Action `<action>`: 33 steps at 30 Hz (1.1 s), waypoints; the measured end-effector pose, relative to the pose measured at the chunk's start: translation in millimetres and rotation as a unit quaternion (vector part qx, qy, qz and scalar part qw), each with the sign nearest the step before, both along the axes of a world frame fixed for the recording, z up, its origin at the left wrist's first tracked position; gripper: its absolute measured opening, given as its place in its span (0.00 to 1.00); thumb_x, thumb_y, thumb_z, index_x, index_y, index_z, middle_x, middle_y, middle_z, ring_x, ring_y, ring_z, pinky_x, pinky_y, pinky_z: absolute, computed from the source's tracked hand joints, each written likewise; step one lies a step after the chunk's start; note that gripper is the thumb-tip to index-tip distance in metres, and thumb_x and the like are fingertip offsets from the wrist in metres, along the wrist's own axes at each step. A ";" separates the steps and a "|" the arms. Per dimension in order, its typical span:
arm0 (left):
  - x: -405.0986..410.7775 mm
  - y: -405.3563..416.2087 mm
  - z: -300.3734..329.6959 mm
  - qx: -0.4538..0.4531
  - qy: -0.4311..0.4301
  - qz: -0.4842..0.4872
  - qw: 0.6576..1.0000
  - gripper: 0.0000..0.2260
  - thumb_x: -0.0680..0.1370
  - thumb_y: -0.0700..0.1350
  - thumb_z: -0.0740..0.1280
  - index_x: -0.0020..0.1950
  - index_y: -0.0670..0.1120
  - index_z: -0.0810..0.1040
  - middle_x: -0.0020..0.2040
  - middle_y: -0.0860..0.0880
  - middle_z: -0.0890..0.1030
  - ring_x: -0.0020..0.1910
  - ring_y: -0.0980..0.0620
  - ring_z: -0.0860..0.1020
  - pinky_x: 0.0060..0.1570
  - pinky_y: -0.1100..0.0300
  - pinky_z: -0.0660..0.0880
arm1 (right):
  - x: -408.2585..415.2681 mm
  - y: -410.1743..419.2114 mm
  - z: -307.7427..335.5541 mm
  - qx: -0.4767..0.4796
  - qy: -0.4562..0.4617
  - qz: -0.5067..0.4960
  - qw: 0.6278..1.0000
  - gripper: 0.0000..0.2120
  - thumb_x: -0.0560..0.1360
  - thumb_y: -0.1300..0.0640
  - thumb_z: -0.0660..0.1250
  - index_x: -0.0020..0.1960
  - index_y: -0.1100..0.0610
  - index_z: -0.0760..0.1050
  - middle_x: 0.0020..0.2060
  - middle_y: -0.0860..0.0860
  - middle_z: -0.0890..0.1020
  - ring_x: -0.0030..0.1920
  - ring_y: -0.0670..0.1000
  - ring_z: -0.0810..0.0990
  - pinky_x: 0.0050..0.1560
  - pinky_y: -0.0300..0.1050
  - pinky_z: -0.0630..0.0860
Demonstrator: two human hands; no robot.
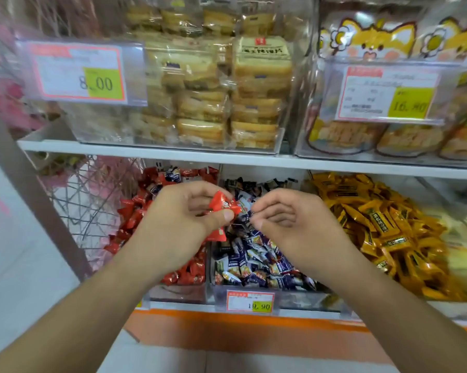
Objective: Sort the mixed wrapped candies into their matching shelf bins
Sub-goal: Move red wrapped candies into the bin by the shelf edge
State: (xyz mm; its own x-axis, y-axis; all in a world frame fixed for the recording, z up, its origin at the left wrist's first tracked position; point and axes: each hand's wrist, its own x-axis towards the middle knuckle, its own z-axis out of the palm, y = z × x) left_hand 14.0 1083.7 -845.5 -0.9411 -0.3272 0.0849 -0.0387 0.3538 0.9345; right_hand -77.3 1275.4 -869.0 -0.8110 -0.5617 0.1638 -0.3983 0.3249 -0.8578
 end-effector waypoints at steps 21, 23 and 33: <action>-19.0 25.8 -30.0 -0.350 0.000 -0.127 0.928 0.17 0.82 0.51 0.66 0.71 0.58 0.75 0.69 0.63 0.73 0.67 0.63 0.71 0.66 0.73 0.61 | -36.4 73.4 28.5 0.285 0.128 -0.053 0.949 0.09 0.80 0.51 0.72 0.57 0.39 0.80 0.55 0.33 0.77 0.51 0.42 0.83 0.41 0.25 0.74; -23.5 42.4 -34.9 -0.338 -0.013 -0.157 0.928 0.17 0.83 0.51 0.66 0.72 0.58 0.74 0.64 0.63 0.75 0.61 0.65 0.72 0.60 0.77 0.64 | -36.8 78.9 24.6 0.329 0.123 -0.029 0.936 0.11 0.78 0.49 0.73 0.59 0.40 0.79 0.62 0.34 0.75 0.61 0.43 0.80 0.57 0.29 0.71; -101.5 92.8 -75.5 -0.357 -0.075 -0.219 0.905 0.21 0.78 0.42 0.70 0.69 0.59 0.76 0.53 0.51 0.83 0.49 0.49 0.82 0.48 0.55 0.80 | -40.8 87.5 16.1 0.283 0.092 -0.039 0.954 0.11 0.77 0.51 0.76 0.58 0.44 0.80 0.67 0.37 0.73 0.71 0.45 0.70 0.72 0.44 0.67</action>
